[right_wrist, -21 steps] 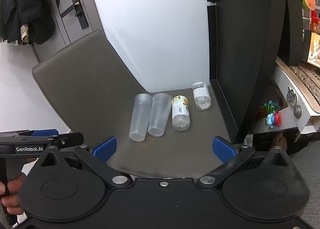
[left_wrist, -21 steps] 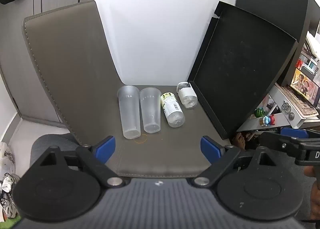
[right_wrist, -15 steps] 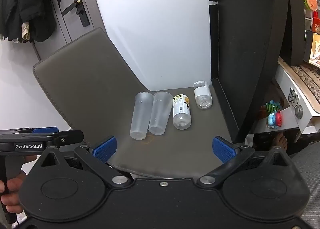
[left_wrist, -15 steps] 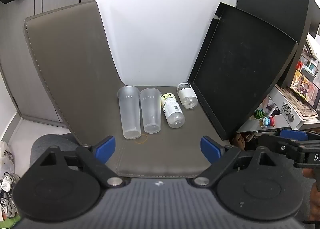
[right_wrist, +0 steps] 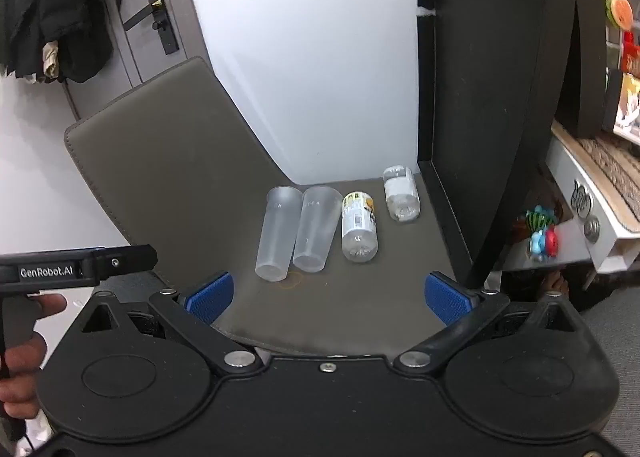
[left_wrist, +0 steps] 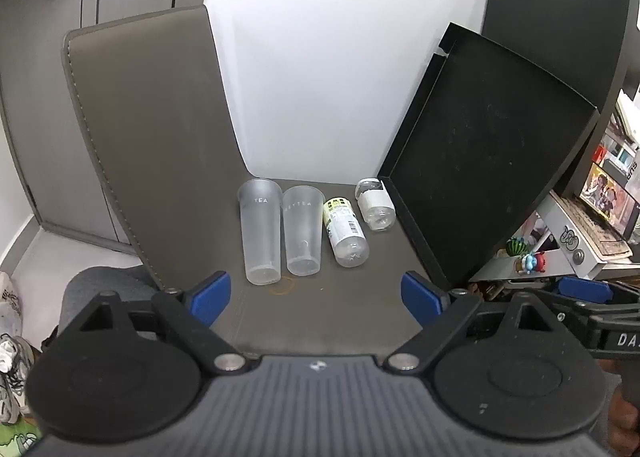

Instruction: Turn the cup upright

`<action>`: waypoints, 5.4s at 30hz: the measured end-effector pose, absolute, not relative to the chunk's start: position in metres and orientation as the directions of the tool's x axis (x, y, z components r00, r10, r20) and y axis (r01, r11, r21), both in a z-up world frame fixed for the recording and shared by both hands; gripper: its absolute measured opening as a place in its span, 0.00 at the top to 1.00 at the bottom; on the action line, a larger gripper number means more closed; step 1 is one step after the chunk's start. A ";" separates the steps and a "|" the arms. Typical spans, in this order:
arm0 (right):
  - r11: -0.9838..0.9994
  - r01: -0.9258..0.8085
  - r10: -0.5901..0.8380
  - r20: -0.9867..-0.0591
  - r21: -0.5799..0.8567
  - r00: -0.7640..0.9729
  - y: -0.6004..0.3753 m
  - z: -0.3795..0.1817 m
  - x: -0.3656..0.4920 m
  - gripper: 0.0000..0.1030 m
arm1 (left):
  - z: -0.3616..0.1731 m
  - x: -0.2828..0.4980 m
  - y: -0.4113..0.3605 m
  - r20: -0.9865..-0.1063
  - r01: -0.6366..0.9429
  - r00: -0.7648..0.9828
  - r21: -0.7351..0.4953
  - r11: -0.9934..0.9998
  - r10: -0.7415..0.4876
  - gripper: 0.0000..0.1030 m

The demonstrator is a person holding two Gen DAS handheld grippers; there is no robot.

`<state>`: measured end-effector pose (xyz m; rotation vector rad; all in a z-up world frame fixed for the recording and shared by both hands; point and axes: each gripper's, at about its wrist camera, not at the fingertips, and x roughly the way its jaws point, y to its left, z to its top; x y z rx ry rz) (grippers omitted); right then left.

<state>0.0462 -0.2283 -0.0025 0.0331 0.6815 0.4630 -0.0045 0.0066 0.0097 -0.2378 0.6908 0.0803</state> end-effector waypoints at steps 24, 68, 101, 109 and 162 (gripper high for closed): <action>0.905 -0.395 0.406 -0.598 0.158 0.691 -0.225 -0.001 0.042 0.00 | 0.009 -0.012 0.006 -0.611 -0.123 0.791 -0.195 0.973 -0.022 0.11; 0.904 -0.378 0.423 -0.547 0.200 0.723 -0.238 -0.001 0.041 0.00 | 0.011 -0.015 0.010 -0.602 -0.118 0.798 -0.220 0.968 -0.039 0.11; 0.912 -0.310 0.409 -0.581 0.267 0.703 -0.229 -0.026 0.111 0.00 | -0.020 0.082 0.028 -0.677 -0.134 0.733 -0.247 0.960 -0.072 0.12; 0.915 -0.295 0.403 -0.615 0.275 0.677 -0.224 -0.038 0.143 0.00 | -0.034 0.128 0.033 -0.705 -0.143 0.703 -0.261 0.955 -0.088 0.14; 0.902 -0.152 0.422 -0.758 0.403 0.496 -0.197 -0.131 0.237 0.10 | -0.200 0.370 0.043 -0.955 -0.246 0.290 -0.128 0.961 -0.053 0.34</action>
